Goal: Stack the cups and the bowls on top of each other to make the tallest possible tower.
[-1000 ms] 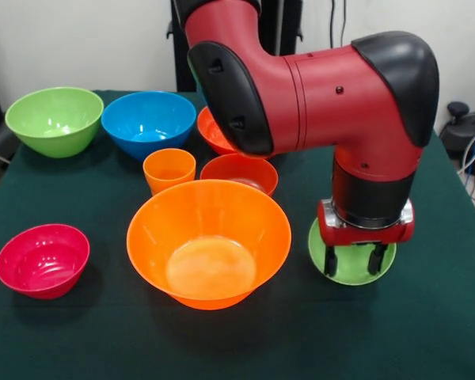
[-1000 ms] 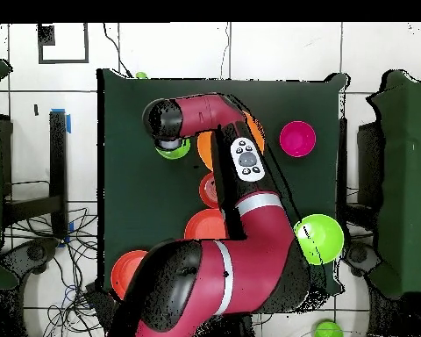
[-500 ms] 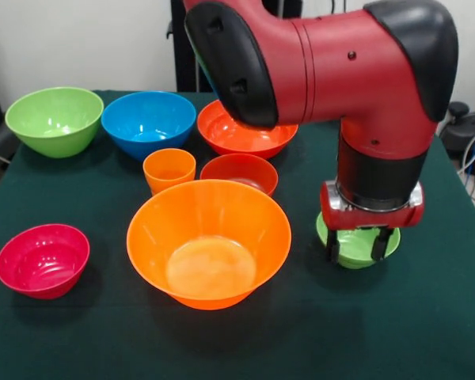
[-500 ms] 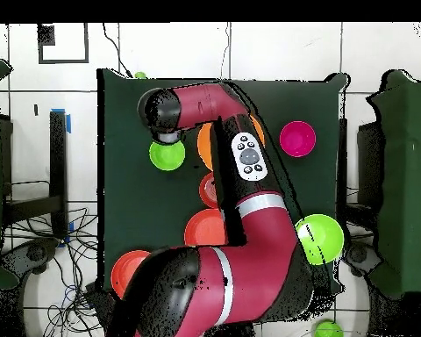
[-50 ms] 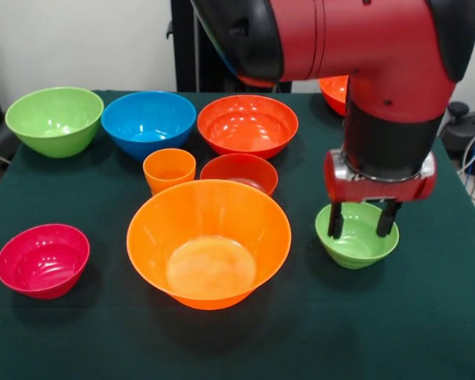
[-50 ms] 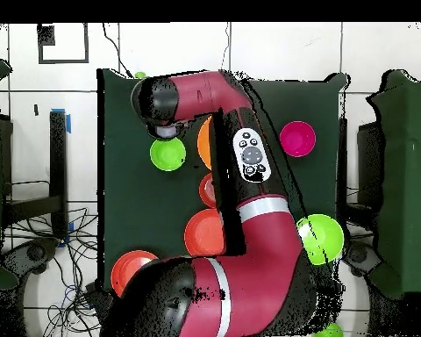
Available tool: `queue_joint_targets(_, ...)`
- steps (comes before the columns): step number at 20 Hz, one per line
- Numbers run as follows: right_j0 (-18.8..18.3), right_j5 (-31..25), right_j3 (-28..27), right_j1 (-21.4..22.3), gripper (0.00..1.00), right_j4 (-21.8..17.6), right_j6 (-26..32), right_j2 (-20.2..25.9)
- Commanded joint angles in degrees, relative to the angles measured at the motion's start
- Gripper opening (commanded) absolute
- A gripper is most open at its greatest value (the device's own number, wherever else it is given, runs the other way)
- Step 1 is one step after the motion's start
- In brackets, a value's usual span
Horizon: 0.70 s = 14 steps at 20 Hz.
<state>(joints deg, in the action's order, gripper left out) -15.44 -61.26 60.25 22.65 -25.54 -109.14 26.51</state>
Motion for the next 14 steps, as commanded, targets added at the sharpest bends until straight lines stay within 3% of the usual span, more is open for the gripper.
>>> queue_joint_targets(1, 3.3, -5.1, 11.1, 6.4, 1.00, 2.6, -0.2, -0.6)
queue_joint_targets(9, 5.3, 3.6, 22.9, 10.8, 1.00, 6.3, -8.6, -2.7)
queue_joint_targets(14, 8.3, 10.3, 23.6, 8.0, 1.00, 1.7, -8.9, -5.7)
